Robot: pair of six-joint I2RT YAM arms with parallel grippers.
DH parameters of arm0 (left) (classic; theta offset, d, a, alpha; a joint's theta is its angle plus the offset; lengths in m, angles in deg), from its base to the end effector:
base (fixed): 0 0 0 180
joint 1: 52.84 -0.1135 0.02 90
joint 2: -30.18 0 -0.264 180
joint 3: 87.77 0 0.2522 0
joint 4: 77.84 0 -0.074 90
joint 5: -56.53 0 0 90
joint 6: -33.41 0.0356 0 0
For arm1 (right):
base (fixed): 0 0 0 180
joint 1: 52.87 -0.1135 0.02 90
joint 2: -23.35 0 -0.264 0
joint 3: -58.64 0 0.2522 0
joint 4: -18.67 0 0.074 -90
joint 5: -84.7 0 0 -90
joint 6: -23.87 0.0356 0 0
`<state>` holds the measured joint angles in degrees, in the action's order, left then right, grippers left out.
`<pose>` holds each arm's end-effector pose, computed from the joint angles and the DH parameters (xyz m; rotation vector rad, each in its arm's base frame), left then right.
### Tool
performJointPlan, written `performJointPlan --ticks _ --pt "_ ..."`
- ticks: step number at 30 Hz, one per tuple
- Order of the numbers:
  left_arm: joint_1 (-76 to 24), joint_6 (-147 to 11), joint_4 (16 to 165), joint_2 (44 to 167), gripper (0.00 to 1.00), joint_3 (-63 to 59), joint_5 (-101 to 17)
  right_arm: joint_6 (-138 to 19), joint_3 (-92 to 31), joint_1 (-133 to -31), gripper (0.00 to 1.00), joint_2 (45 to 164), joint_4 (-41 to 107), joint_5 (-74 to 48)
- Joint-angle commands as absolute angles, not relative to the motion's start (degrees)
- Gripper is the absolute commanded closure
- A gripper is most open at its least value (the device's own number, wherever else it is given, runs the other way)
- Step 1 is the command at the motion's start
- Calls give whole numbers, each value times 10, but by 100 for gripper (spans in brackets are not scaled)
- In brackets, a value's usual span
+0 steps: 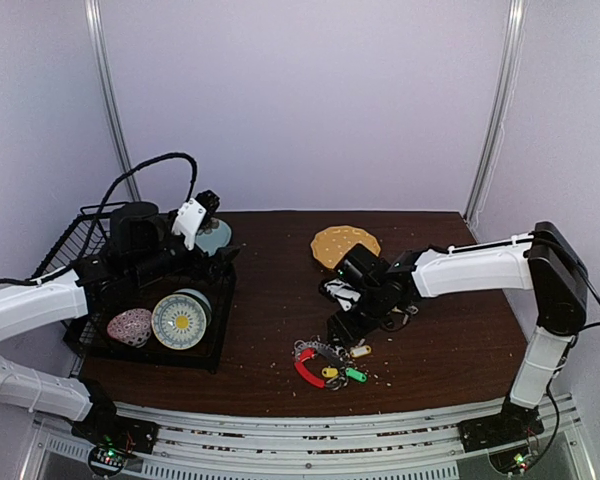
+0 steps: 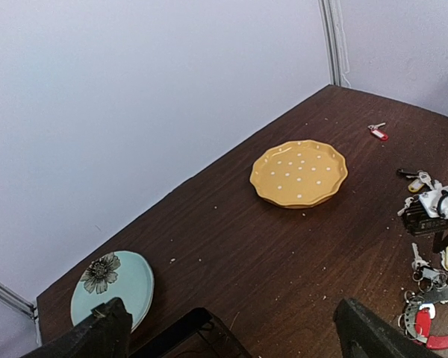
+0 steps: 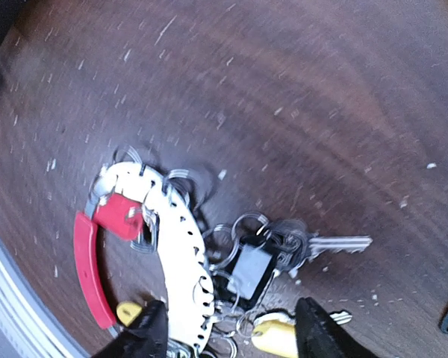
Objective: Put the keys on the keyring
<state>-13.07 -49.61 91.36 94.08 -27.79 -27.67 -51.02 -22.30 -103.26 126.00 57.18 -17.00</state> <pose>0.2031 -0.1644 0.3055 0.6626 1.7138 -0.3105 0.2279 0.2867 0.1833 -0.9028 2.5924 0.6312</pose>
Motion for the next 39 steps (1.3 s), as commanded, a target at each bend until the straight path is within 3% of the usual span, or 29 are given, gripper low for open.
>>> performJointPlan --ticks 1,6,21,34,39 --pt "-129 -485 943 949 2 -285 -270 -614 -185 -1009 39 1236 564 -266" --pt "-129 -479 943 949 2 -287 -267 -658 -191 -975 54 1273 563 -341" --pt "-129 -475 945 949 2 -288 -264 -672 -189 -969 69 1316 547 -370" --pt "-128 -475 945 945 2 -288 -266 -671 -179 -969 97 1290 562 -402" --pt "-129 -475 945 943 2 -288 -280 -661 -199 -976 100 1259 572 -397"
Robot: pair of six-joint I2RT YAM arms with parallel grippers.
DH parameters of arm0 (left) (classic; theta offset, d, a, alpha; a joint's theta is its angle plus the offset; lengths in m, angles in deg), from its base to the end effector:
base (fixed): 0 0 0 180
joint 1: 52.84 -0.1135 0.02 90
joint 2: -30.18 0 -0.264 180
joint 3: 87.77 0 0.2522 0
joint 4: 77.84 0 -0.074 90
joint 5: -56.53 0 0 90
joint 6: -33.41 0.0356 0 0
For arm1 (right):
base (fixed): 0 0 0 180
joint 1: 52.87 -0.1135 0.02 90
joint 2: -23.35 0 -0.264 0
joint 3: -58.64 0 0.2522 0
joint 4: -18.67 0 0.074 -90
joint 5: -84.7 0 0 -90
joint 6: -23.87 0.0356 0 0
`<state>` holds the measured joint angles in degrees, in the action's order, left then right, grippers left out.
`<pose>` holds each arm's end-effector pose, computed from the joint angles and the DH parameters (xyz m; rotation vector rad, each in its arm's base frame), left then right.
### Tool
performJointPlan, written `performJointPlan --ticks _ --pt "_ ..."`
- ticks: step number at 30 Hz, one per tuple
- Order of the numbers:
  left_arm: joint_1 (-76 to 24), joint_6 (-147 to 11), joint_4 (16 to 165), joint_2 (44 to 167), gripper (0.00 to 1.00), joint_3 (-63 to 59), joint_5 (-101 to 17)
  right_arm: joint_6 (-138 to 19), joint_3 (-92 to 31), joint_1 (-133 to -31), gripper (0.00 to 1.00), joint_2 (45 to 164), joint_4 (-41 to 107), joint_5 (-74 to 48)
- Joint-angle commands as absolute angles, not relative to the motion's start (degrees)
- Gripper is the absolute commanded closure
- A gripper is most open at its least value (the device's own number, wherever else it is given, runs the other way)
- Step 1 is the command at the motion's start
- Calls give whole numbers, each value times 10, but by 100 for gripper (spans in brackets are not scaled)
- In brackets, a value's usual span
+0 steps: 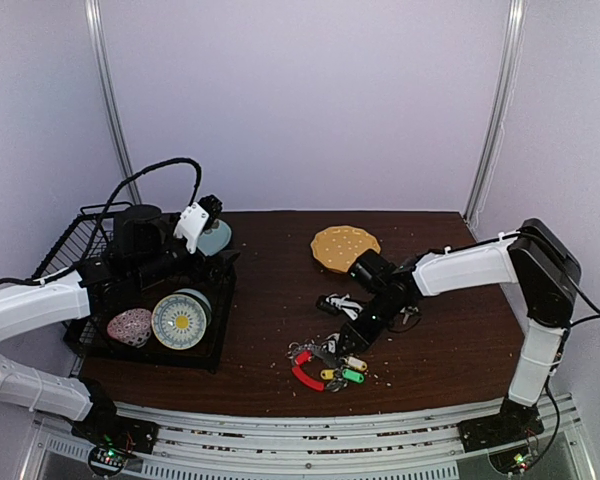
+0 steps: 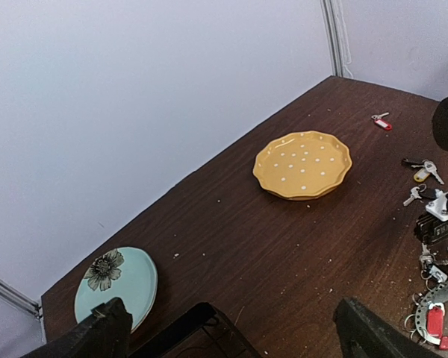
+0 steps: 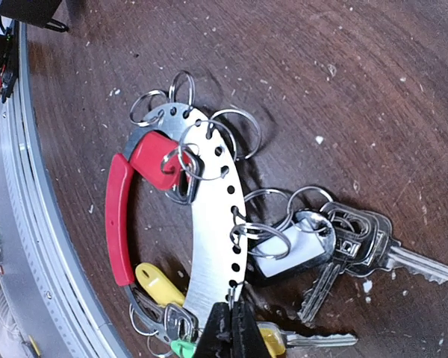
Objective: Put the keys on the keyring
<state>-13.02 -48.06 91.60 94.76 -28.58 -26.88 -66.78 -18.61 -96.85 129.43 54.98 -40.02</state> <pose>0.2046 -0.1652 0.2982 0.6860 1.7248 -0.2744 0.2432 0.2628 0.1519 -1.2338 2.5012 1.0348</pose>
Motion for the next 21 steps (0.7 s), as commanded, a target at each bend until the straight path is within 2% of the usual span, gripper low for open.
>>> performJointPlan --ticks 1,5,10,15,18,21 --pt "-128 -474 945 942 2 -287 -284 -663 -205 -982 100 1249 573 -393" --pt "-128 -475 945 937 5 -288 -324 -668 -236 -1020 100 1203 581 -356" --pt "-120 -470 943 932 15 -286 -432 -668 -250 -1059 100 1140 542 -335" --pt "-79 -433 936 914 31 -297 -595 -686 -269 -1095 100 1101 517 -303" --pt "-40 -414 936 903 39 -308 -648 -704 -289 -1116 100 1088 508 -303" --pt "-24 -414 935 901 59 -306 -673 -720 -307 -1132 100 1085 495 -306"
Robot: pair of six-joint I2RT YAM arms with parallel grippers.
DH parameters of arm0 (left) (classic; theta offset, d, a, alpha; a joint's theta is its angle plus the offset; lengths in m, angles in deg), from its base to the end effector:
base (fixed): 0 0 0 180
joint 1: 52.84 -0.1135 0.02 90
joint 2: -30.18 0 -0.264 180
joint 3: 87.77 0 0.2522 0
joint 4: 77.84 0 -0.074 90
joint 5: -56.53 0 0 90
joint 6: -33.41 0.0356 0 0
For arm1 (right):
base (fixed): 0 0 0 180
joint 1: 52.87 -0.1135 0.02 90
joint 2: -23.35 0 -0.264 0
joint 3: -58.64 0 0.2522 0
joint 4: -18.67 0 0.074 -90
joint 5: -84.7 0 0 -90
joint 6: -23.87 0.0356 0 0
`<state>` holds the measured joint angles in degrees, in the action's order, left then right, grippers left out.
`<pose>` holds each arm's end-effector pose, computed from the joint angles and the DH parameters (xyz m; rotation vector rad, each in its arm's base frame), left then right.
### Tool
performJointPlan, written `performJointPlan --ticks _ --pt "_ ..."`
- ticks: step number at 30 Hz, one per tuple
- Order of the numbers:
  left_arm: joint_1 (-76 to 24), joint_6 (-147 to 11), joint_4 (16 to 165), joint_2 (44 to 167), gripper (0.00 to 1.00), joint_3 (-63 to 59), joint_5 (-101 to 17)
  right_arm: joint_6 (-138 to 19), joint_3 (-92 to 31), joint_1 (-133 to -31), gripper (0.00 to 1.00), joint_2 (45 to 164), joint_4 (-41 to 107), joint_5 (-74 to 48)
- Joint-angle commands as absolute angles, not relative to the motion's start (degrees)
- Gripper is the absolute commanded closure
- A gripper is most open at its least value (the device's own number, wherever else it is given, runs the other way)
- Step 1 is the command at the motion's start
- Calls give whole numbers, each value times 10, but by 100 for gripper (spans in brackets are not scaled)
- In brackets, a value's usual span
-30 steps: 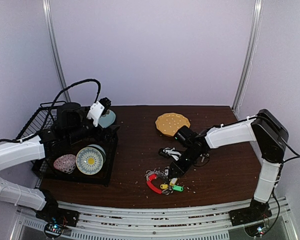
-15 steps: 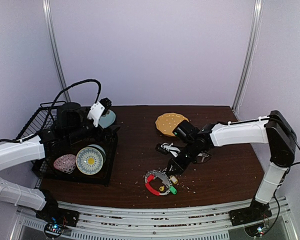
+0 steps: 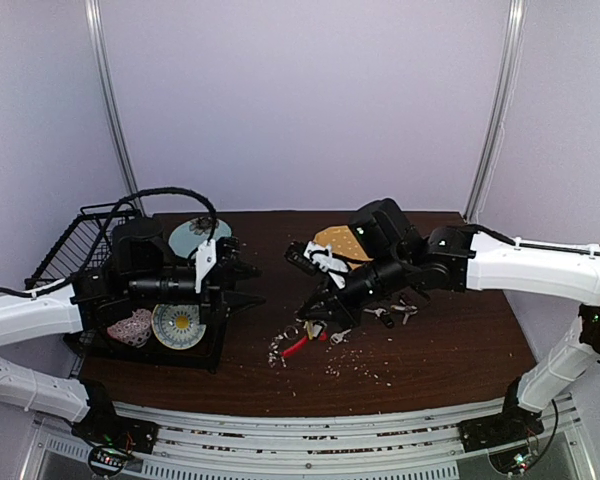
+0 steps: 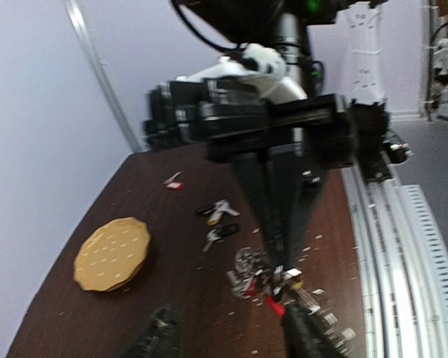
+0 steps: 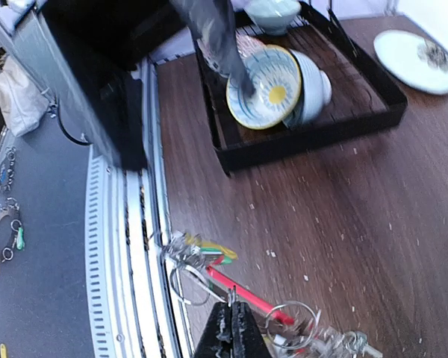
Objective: Put the keys on the keyring
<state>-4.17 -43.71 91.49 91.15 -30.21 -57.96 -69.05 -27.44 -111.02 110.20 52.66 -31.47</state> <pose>0.1519 -0.1951 0.3034 1.2136 1.4267 -0.8241 0.1686 0.3011 0.3133 -1.3989 1.8252 1.0238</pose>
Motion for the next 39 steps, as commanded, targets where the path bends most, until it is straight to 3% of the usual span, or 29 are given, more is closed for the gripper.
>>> performJointPlan --ticks 1,5,12,21,39 --pt "-22 -418 936 902 67 -304 -677 -724 -311 -1140 100 1085 490 -305" --pt "-17 -424 935 905 81 -303 -691 -740 -323 -1158 100 1084 469 -304" --pt "-10 -418 924 906 83 -306 -721 -751 -326 -1165 100 1071 442 -304" --pt "-9 -405 917 907 73 -310 -704 -746 -309 -1166 100 1049 412 -265" --pt "-10 -379 937 854 56 -321 -532 -573 -280 -1170 100 1069 305 -32"
